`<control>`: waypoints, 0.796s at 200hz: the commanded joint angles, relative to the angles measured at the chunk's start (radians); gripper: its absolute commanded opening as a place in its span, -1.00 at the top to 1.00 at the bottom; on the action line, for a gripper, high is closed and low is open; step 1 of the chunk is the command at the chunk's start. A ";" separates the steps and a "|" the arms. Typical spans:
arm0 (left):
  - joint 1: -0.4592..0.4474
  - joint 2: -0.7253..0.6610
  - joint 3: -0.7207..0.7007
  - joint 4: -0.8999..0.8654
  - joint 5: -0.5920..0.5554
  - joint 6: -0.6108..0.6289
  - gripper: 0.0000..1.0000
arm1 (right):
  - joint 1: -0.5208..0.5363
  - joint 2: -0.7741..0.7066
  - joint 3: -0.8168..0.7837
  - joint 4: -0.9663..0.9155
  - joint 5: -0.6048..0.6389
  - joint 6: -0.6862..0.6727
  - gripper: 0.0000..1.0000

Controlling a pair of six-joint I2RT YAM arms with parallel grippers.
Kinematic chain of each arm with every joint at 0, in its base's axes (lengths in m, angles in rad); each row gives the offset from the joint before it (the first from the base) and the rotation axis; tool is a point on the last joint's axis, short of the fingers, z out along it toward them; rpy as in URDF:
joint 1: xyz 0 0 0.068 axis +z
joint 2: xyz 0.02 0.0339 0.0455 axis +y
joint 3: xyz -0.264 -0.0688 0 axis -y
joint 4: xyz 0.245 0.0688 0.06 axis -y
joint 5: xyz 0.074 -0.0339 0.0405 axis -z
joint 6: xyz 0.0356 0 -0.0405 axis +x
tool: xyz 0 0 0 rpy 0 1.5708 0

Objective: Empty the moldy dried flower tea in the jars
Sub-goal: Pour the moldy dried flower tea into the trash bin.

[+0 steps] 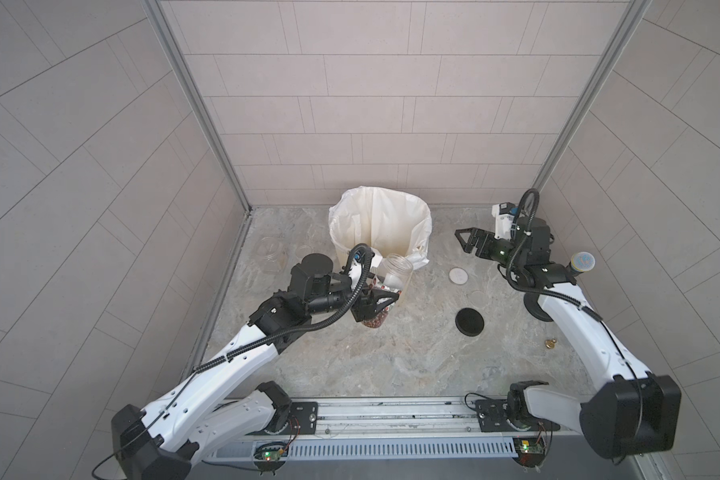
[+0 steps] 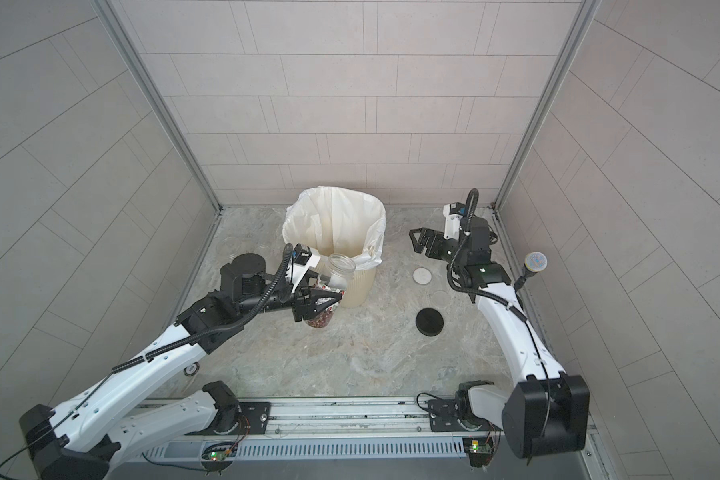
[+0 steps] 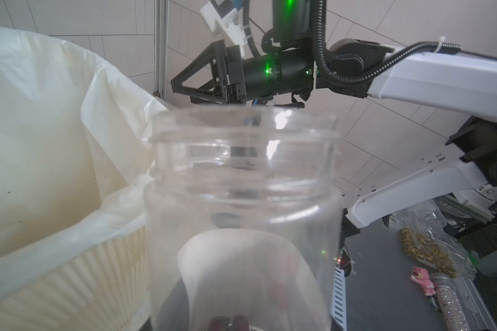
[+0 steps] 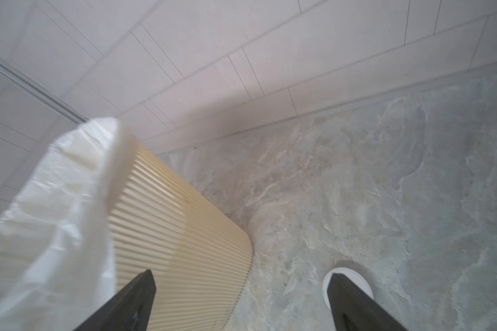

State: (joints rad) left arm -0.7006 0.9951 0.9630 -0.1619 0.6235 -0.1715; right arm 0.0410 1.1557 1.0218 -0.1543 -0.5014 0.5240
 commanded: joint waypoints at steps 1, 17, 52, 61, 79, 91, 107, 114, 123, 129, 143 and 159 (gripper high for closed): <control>-0.010 0.035 0.109 0.014 0.022 -0.111 0.27 | 0.004 -0.065 0.023 0.041 -0.072 0.099 -0.95; -0.011 0.076 0.195 -0.001 0.010 -0.157 0.27 | 0.004 -0.103 0.050 0.061 -0.102 0.127 -0.96; -0.011 0.184 0.383 -0.104 -0.085 -0.230 0.26 | 0.017 -0.116 0.111 0.212 -0.233 0.307 -0.95; -0.011 0.204 0.406 -0.096 -0.099 -0.254 0.26 | 0.028 -0.116 0.124 0.250 -0.240 0.348 -0.94; -0.011 0.251 0.468 -0.114 -0.127 -0.276 0.26 | 0.058 -0.100 0.163 0.280 -0.250 0.390 -0.93; -0.010 0.281 0.510 -0.136 -0.147 -0.281 0.26 | 0.081 -0.085 0.191 0.299 -0.261 0.413 -0.93; -0.011 0.310 0.534 -0.133 -0.163 -0.287 0.27 | 0.112 -0.060 0.210 0.362 -0.273 0.465 -0.93; -0.011 0.323 0.542 -0.134 -0.168 -0.287 0.27 | 0.127 -0.045 0.220 0.394 -0.280 0.486 -0.94; -0.011 0.335 0.546 -0.125 -0.172 -0.286 0.27 | 0.148 -0.025 0.237 0.407 -0.289 0.496 -0.96; -0.011 0.341 0.549 -0.120 -0.179 -0.287 0.28 | 0.163 -0.012 0.253 0.394 -0.294 0.491 -0.97; -0.010 0.354 0.554 -0.106 -0.183 -0.283 0.28 | 0.201 0.018 0.285 0.360 -0.298 0.460 -0.98; -0.011 0.361 0.554 -0.088 -0.193 -0.277 0.28 | 0.235 0.043 0.317 0.305 -0.295 0.424 -0.99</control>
State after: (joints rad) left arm -0.7086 1.3529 1.4757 -0.2913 0.4568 -0.4454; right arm 0.2337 1.1728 1.2900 0.1715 -0.7715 0.9592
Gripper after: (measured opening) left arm 0.541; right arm 0.989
